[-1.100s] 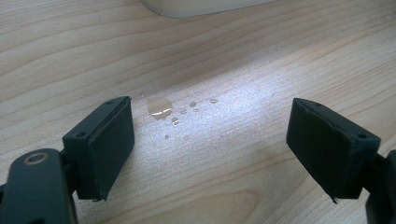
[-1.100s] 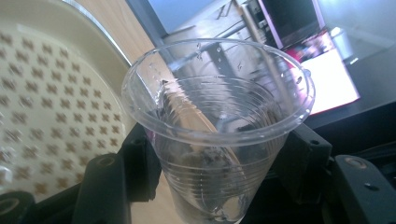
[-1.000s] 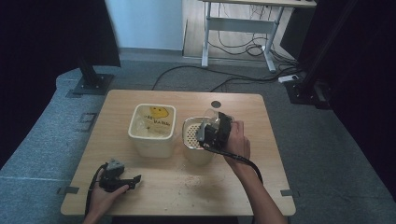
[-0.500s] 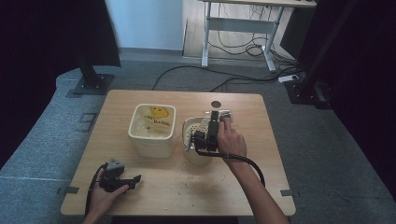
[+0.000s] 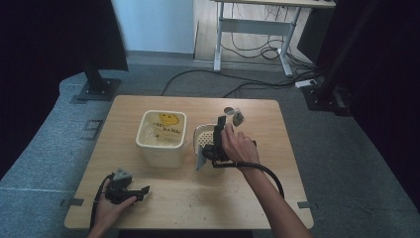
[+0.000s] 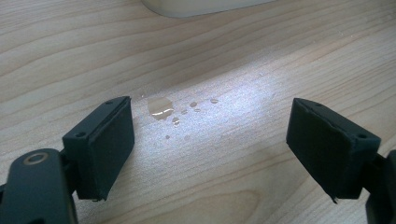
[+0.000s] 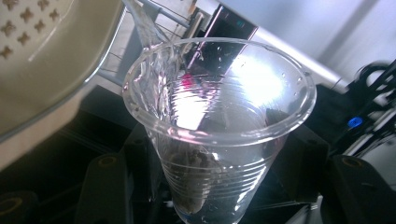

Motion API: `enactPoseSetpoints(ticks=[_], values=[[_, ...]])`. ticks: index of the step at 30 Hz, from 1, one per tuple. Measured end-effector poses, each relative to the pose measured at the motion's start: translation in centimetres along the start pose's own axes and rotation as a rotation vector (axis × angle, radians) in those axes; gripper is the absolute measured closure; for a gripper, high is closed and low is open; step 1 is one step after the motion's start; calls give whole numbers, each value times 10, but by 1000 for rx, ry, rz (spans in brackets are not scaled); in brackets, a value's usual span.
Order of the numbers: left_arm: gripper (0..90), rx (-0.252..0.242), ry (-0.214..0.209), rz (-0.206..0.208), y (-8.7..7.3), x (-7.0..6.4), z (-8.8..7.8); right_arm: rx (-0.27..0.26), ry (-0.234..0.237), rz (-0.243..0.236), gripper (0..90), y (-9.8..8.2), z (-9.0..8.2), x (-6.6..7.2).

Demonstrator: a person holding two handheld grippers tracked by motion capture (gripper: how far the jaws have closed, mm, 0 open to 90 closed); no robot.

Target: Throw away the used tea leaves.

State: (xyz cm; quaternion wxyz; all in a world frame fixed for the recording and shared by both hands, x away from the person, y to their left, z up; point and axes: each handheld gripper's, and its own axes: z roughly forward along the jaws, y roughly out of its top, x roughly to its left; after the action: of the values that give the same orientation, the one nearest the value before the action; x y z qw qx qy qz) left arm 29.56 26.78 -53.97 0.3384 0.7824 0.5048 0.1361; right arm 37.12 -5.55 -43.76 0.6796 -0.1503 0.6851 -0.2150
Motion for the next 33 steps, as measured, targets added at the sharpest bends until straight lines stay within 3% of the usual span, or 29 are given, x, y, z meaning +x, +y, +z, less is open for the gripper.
enactPoseSetpoints(ticks=[8,24,28,33], values=[[151,0,-1,-4,0,0,0,-16,-46,-96,409,4,-2,2],[150,1,1,-5,0,1,0,-16,-44,-107,411,4,-1,1],[151,1,3,-2,0,1,0,-14,-77,-219,416,5,-1,-2],[151,2,3,-1,0,1,0,-16,-96,-310,423,9,-3,-7]])
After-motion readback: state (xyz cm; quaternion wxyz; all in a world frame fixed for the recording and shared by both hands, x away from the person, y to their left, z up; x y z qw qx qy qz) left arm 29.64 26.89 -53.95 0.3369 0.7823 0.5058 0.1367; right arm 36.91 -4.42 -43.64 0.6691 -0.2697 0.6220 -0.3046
